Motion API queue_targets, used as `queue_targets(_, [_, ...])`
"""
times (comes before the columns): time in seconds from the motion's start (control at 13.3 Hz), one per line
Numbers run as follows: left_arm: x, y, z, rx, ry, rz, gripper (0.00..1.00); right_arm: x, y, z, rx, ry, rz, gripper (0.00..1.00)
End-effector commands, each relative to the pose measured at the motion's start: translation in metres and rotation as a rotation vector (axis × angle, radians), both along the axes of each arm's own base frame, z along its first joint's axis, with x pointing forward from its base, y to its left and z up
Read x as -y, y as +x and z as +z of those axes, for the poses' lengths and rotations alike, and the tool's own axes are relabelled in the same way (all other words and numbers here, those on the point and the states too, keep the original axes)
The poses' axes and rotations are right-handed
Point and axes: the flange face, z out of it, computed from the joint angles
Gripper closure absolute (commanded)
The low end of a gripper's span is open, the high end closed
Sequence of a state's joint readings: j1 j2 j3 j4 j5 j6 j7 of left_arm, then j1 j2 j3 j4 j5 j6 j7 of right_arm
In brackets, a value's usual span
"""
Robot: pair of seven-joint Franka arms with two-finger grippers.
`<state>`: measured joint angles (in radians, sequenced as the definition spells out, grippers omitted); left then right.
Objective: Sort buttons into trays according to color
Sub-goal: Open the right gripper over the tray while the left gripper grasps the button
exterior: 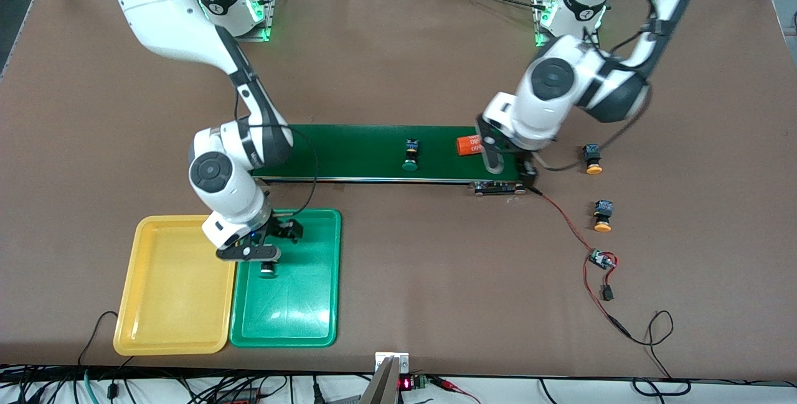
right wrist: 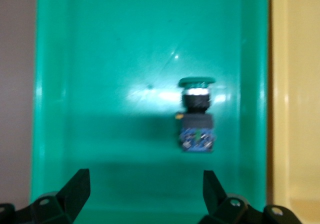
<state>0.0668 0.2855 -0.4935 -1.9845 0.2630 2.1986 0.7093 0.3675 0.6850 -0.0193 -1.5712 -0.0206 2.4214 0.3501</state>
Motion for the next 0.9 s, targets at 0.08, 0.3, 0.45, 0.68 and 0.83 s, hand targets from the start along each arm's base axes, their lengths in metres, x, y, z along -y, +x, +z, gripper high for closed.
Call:
queue_targets(0.08, [-0.098,0.050,0.031,-0.025,-0.087,0.368,0.00,-0.035,-0.044,0.038,-0.116,0.029,-0.158,0.00])
queue_targets(0.3, [-0.166,0.063,0.025,-0.045,-0.135,0.673,0.00,-0.076,-0.073,0.049,-0.170,0.021,-0.128,0.00])
queue_targets(0.45, [-0.198,0.068,0.026,-0.043,-0.143,0.904,0.00,-0.105,-0.090,0.048,-0.180,0.015,-0.167,0.00])
queue_targets(0.68, [-0.233,0.069,0.019,-0.040,-0.116,1.156,0.00,-0.143,-0.116,0.038,-0.196,0.007,-0.202,0.00])
queue_targets(0.83, [-0.251,0.070,0.007,-0.041,-0.102,1.177,0.00,-0.159,-0.128,0.031,-0.205,0.003,-0.208,0.00])
